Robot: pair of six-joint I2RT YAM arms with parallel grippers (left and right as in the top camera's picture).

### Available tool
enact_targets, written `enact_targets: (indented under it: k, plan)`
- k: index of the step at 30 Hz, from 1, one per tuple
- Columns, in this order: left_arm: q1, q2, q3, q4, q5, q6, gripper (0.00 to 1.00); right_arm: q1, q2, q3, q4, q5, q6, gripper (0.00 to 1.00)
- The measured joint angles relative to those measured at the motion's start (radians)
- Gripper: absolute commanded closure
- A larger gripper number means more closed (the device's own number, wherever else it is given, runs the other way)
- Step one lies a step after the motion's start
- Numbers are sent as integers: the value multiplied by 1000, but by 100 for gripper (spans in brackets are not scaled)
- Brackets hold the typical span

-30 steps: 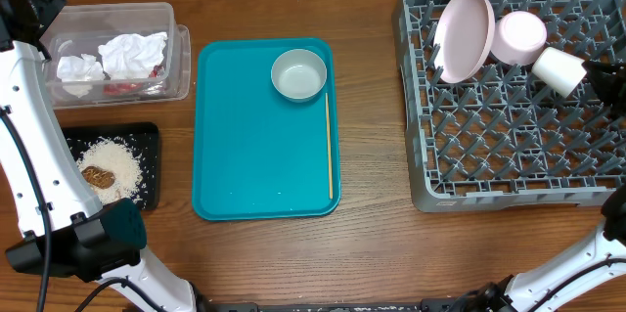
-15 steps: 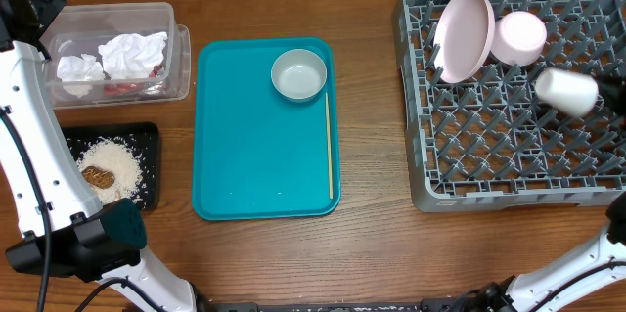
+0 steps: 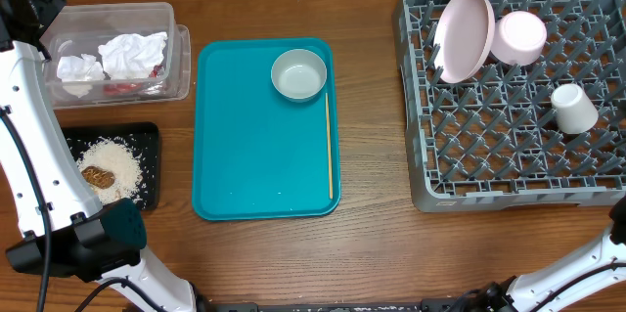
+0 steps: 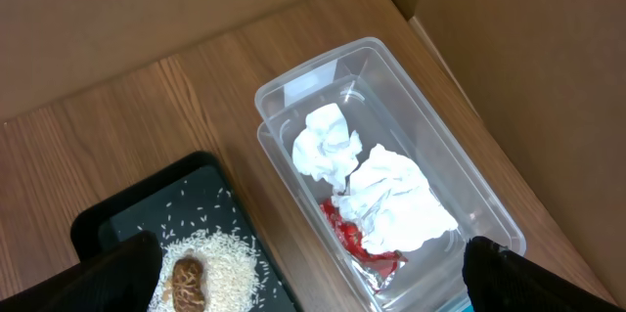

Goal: Sort waste into correct bins and load items into the dishwasher
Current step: 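Carry the white cup right and lower it into the dish rack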

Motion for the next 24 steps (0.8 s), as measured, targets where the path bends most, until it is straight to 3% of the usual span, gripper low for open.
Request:
enact_targets:
  k: [9,19,24]
  plan:
    - [0,0,0,0,0,0,0,27,-4,197,-100,103,-2,96]
    - [0,0,0,0,0,0,0,281,-11,204,-139,257,-78,96]
    - [0,0,0,0,0,0,0,327,-11,204,-187,324,-87,96]
